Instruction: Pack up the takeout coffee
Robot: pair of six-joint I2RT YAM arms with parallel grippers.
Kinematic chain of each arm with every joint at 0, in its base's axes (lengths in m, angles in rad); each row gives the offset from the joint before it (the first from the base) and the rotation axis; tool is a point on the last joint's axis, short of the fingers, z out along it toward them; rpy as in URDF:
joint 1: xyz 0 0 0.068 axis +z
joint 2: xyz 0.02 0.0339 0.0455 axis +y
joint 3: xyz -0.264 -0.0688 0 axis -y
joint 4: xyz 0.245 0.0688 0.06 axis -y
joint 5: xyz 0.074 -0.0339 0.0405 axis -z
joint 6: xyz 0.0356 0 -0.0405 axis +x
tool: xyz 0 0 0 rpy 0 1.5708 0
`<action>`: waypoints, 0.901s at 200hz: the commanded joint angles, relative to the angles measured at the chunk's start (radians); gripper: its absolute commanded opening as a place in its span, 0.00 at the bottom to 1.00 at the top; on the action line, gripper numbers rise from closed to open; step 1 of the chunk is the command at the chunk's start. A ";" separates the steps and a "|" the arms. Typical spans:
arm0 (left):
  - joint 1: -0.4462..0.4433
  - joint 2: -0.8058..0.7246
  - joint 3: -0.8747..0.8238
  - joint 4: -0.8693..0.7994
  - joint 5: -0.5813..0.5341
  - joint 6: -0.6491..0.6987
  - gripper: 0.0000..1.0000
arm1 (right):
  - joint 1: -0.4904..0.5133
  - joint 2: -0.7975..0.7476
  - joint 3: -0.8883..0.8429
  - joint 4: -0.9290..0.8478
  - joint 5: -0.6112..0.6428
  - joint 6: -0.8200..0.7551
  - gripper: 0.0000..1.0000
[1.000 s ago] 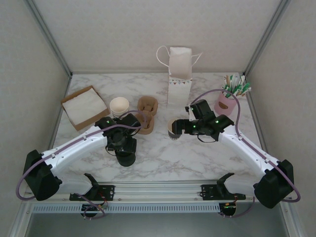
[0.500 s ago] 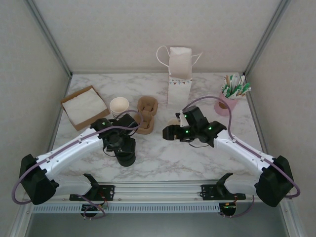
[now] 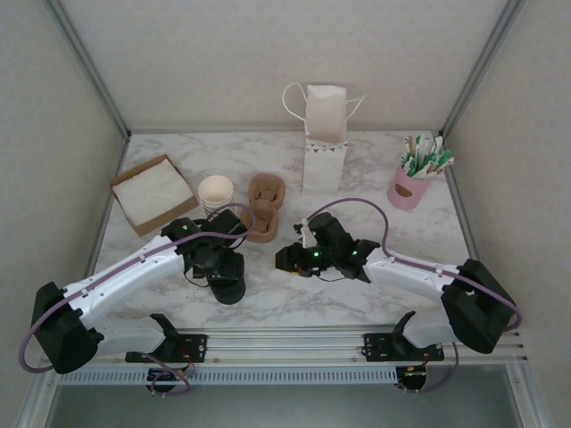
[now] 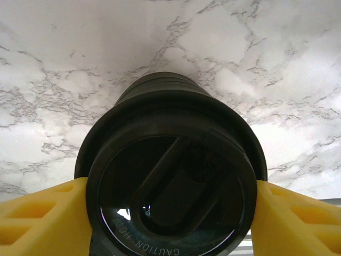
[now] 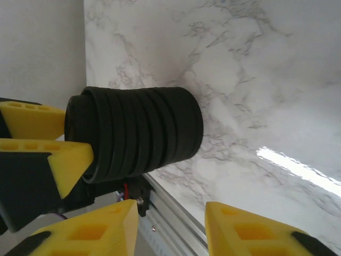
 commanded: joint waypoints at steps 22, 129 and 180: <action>0.006 -0.013 -0.020 -0.002 0.014 -0.017 0.67 | 0.063 0.107 -0.025 0.247 -0.056 0.133 0.27; 0.007 -0.004 -0.029 0.020 0.021 -0.020 0.66 | 0.097 0.299 -0.044 0.590 -0.132 0.329 0.23; 0.011 -0.003 -0.031 0.026 0.024 -0.020 0.66 | 0.100 0.355 -0.031 0.654 -0.158 0.368 0.24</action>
